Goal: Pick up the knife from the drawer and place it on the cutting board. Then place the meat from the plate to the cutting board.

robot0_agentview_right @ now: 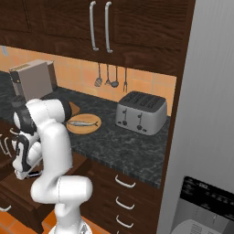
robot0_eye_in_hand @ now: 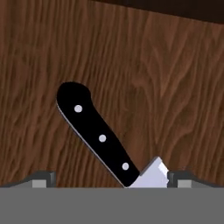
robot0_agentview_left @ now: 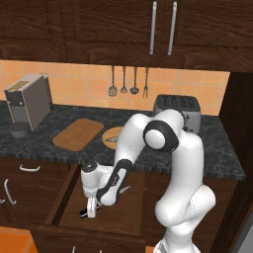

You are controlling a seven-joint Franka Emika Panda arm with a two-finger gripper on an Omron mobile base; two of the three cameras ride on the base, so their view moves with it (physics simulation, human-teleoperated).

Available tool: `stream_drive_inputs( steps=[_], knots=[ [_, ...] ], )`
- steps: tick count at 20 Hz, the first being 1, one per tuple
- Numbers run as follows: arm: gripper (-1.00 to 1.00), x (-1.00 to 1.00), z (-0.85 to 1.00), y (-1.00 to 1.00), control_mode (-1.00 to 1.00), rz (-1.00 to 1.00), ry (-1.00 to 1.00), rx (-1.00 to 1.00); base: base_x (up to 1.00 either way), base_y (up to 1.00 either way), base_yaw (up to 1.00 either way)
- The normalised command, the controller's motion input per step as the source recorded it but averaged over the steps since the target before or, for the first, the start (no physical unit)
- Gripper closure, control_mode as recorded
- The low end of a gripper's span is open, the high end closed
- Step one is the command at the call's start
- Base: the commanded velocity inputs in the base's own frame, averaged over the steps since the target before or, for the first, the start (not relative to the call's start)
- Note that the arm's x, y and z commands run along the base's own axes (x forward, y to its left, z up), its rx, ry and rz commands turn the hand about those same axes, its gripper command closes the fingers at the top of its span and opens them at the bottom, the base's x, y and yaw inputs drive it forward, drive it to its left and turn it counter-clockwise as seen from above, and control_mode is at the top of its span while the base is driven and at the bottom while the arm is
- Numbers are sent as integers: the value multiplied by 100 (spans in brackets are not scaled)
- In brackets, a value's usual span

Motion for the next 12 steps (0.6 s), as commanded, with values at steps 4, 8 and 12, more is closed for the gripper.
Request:
stream_drive_inputs(
  steps=[4, 8, 12],
  knots=[
    [-100, 4, -40, 12, -100, 0, 1, -2, 0, 0, 0],
    [-100, 0, -38, 0, -100, -2, 0, -4, 0, 0, 0],
    [-100, 0, -27, 0, -100, -1, 0, -1, 0, 0, 0]
  ],
)
